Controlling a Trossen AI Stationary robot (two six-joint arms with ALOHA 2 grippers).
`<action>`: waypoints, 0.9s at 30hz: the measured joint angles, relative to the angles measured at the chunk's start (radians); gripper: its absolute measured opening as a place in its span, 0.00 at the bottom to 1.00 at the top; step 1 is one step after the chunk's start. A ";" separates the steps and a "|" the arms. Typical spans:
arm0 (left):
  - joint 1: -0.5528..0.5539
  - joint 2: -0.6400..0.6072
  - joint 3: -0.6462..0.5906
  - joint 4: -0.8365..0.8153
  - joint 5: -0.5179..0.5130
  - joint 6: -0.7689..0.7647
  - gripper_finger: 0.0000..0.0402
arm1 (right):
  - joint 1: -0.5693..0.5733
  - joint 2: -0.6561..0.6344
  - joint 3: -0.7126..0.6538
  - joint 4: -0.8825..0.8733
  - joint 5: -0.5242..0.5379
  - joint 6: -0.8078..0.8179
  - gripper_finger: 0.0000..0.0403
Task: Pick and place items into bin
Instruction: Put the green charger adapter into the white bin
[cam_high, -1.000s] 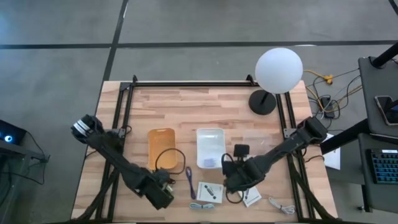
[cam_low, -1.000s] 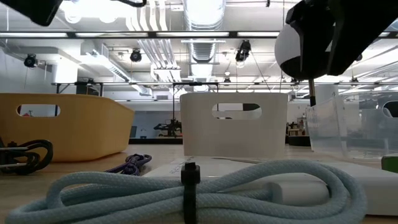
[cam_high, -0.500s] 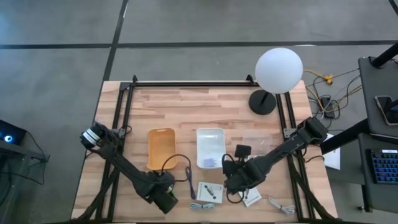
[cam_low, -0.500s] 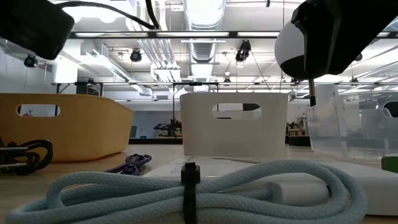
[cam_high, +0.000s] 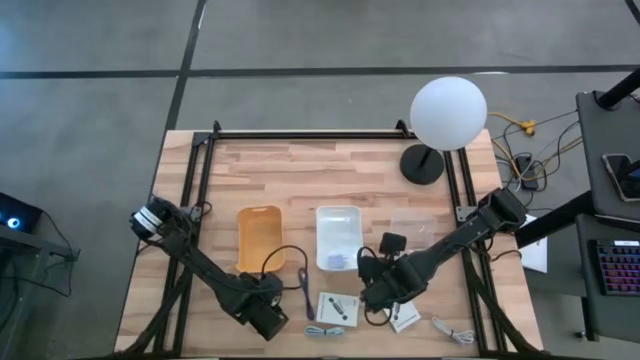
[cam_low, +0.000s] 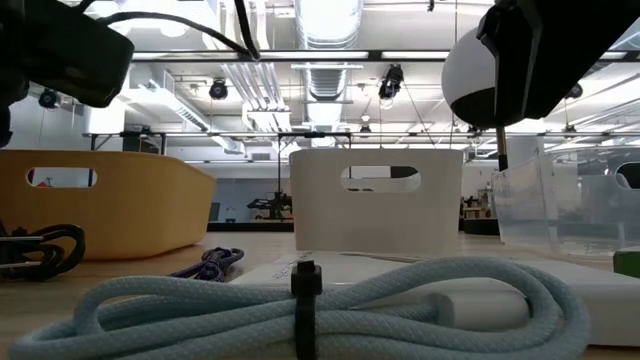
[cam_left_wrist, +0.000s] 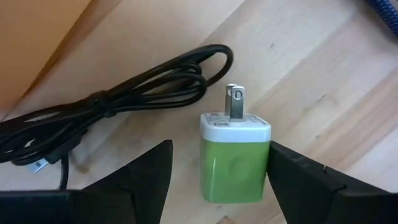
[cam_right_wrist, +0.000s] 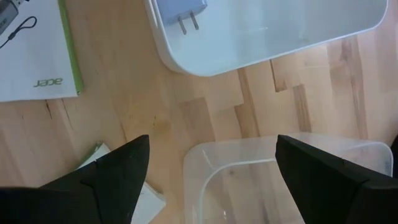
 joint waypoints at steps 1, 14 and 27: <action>0.000 0.000 -0.002 0.005 -0.003 0.000 0.58 | 0.000 0.000 0.000 0.000 0.000 0.000 0.82; 0.002 0.000 -0.038 0.037 -0.020 0.000 0.47 | 0.000 0.000 0.000 0.002 0.000 0.000 0.82; 0.002 -0.011 0.022 0.038 0.011 -0.001 0.34 | 0.000 0.000 0.000 0.002 -0.008 0.000 0.82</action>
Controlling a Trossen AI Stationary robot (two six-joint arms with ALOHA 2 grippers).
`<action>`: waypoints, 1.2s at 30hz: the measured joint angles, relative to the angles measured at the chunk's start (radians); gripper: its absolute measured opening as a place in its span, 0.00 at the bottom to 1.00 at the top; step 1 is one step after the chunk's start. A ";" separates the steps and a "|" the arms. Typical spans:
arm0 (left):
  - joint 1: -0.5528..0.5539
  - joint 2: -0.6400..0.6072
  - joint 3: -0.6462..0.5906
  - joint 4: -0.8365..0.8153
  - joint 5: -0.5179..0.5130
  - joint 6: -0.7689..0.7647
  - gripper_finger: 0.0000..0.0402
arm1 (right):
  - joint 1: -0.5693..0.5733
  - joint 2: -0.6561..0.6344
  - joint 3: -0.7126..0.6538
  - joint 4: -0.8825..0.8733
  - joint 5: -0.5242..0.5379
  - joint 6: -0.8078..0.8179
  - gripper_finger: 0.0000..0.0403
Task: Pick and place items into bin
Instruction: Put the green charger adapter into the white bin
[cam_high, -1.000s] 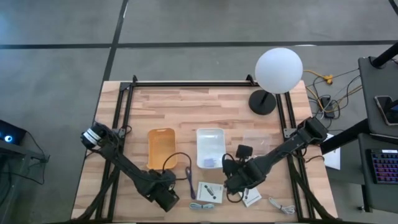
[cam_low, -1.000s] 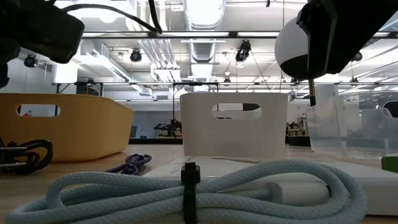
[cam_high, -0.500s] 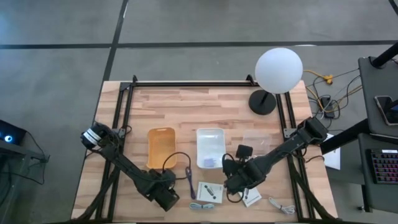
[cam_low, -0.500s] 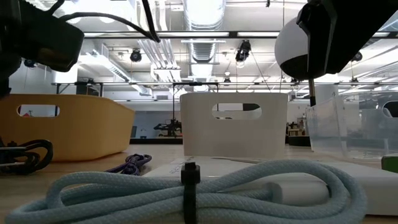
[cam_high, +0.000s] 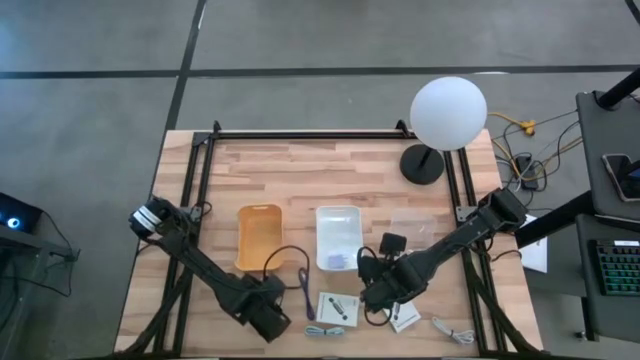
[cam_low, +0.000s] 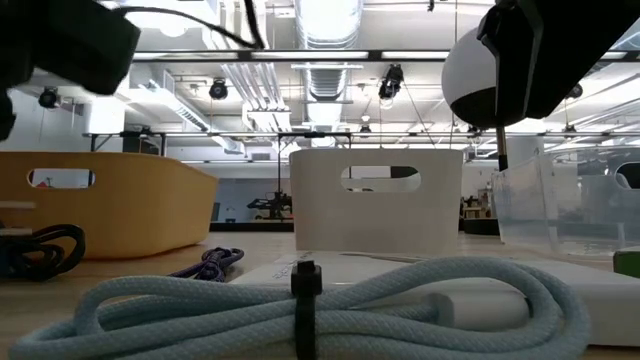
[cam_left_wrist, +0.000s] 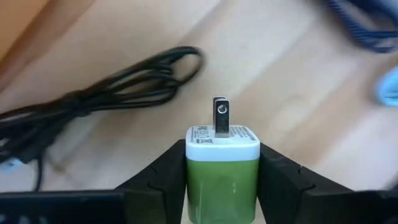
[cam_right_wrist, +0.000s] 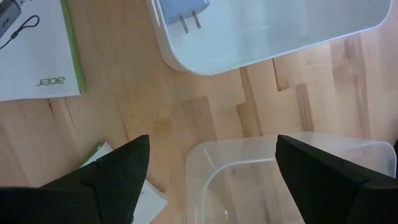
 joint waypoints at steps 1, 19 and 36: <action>0.000 0.000 0.014 -0.001 0.000 0.000 0.35 | 0.000 0.000 0.000 0.000 -0.001 0.002 0.82; 0.203 -0.074 0.097 0.169 -0.135 0.718 0.35 | 0.148 -0.034 -0.008 -0.008 -0.026 0.199 0.82; 0.580 -0.062 0.178 0.195 0.075 1.322 0.34 | 0.219 -0.034 -0.031 -0.011 -0.014 0.514 0.82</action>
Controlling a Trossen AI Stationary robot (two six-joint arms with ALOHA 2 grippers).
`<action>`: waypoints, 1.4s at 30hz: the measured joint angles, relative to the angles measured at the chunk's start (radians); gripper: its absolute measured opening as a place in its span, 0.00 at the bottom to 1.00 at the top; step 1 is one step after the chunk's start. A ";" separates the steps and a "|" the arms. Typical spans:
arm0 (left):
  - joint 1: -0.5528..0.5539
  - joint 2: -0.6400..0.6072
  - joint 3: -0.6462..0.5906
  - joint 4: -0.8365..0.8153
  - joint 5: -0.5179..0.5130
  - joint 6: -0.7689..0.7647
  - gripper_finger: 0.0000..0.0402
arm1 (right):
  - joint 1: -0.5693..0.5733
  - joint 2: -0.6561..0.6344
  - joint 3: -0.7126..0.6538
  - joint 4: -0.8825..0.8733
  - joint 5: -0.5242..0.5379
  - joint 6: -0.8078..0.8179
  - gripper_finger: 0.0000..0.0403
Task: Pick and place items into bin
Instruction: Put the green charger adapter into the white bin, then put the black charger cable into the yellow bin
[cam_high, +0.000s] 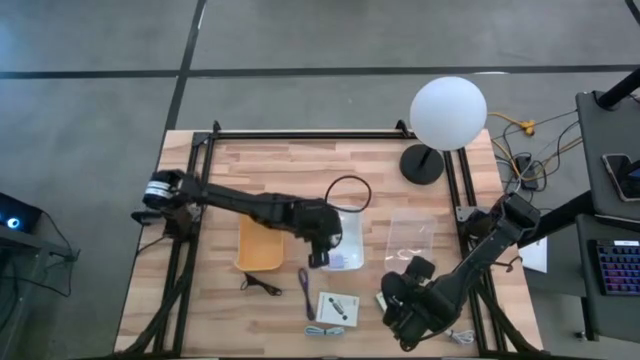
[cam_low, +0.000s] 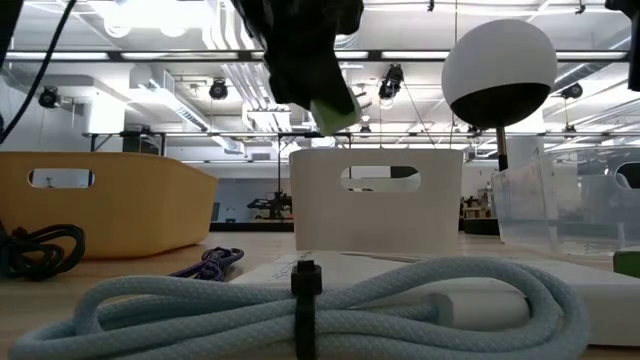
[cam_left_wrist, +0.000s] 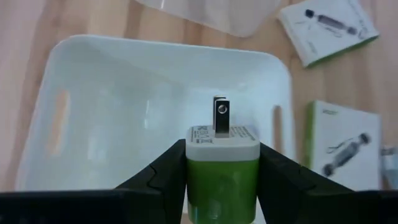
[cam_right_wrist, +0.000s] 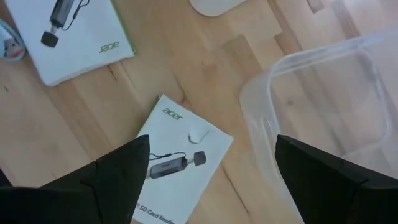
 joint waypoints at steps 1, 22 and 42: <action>0.012 0.011 0.000 0.011 0.000 0.023 0.34 | 0.000 0.000 0.000 0.000 0.002 0.010 0.82; 0.069 0.168 -0.008 0.053 0.091 0.096 0.38 | -0.010 0.000 -0.006 -0.017 0.026 0.235 0.82; 0.011 0.033 -0.010 -0.023 0.069 0.068 0.61 | -0.010 0.000 -0.009 -0.015 0.025 0.228 0.82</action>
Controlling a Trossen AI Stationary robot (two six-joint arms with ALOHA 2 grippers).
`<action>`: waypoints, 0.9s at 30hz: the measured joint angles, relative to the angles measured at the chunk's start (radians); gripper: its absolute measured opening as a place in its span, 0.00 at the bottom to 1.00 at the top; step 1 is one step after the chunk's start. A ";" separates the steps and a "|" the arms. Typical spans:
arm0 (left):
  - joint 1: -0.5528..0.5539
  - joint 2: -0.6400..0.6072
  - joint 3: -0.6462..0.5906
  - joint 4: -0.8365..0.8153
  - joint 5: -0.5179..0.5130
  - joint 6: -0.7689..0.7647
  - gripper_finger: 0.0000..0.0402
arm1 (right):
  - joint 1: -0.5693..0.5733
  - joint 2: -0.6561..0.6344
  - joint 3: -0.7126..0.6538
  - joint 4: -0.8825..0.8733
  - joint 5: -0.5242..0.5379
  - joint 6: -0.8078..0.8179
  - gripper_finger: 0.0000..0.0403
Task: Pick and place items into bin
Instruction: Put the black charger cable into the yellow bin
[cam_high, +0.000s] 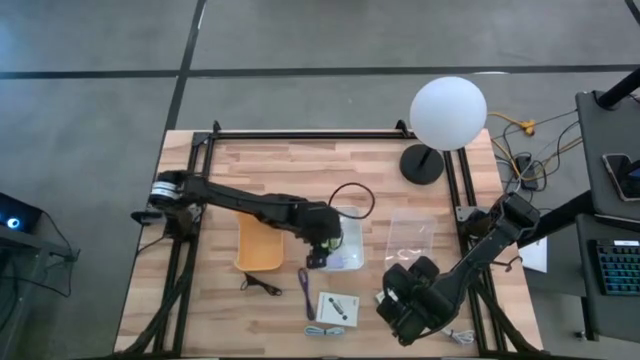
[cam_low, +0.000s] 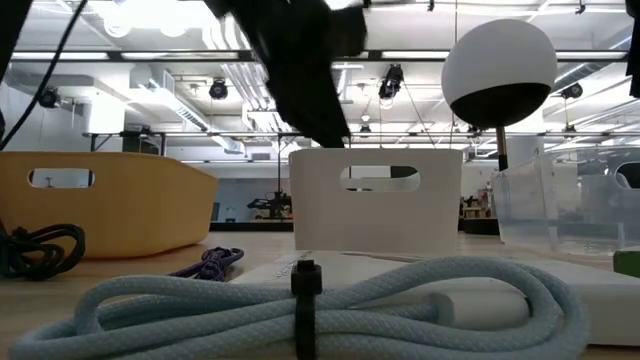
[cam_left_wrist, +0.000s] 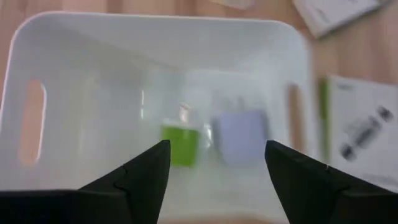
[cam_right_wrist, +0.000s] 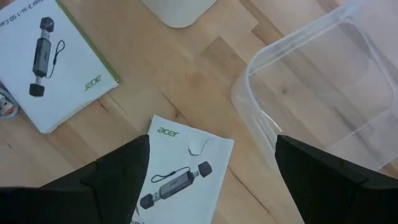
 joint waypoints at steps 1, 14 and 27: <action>-0.013 -0.017 -0.001 -0.026 -0.001 0.001 0.61 | -0.001 0.000 0.000 0.000 -0.001 -0.010 0.82; -0.377 -0.167 -0.061 -0.329 -0.009 0.148 0.39 | -0.018 0.000 -0.005 0.012 0.000 -0.211 0.82; -0.500 -0.045 -0.117 -0.302 -0.073 -0.031 0.33 | -0.037 0.001 -0.006 0.058 0.001 -0.245 0.82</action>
